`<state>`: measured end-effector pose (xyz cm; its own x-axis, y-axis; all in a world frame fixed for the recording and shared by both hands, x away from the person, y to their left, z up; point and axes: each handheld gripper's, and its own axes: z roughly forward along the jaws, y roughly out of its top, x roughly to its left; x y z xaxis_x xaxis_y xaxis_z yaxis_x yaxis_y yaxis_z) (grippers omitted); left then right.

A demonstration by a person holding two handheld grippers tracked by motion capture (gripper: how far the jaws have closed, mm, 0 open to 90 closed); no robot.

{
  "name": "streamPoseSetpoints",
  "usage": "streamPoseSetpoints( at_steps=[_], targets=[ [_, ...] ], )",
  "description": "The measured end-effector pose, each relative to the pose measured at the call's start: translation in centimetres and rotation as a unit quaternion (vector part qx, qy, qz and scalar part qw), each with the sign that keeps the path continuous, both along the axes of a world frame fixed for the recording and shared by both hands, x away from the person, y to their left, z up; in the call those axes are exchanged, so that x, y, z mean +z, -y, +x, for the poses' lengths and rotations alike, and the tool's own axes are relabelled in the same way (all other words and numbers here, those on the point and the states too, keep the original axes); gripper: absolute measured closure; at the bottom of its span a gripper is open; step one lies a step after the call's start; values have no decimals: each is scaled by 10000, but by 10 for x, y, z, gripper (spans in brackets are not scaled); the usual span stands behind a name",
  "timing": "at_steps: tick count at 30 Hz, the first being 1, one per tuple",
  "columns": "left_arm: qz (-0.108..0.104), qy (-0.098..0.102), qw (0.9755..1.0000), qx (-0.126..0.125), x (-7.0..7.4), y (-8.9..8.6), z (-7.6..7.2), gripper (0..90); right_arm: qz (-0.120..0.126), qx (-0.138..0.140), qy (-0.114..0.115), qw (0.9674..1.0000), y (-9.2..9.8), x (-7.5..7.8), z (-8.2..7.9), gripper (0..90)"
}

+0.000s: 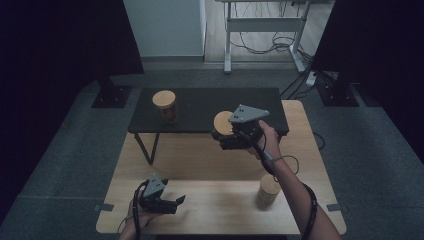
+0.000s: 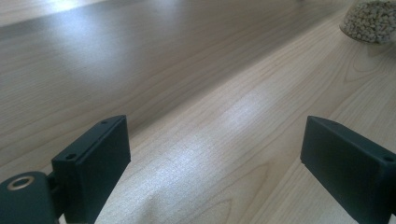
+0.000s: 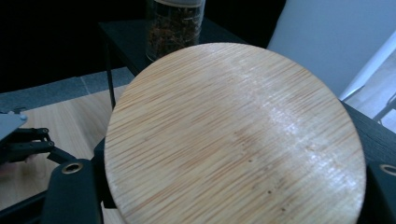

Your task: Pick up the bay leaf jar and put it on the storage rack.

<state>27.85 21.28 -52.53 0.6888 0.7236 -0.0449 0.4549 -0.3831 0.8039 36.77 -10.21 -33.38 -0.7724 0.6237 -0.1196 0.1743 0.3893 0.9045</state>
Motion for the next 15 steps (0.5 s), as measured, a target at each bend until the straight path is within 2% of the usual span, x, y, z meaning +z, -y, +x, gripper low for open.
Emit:
streamPoseSetpoints(
  at_steps=[15],
  targets=[
    [-1,24,10000,-10,1,1,0,79,-38,59,4,10000,-4,4,13,250]
  ],
)
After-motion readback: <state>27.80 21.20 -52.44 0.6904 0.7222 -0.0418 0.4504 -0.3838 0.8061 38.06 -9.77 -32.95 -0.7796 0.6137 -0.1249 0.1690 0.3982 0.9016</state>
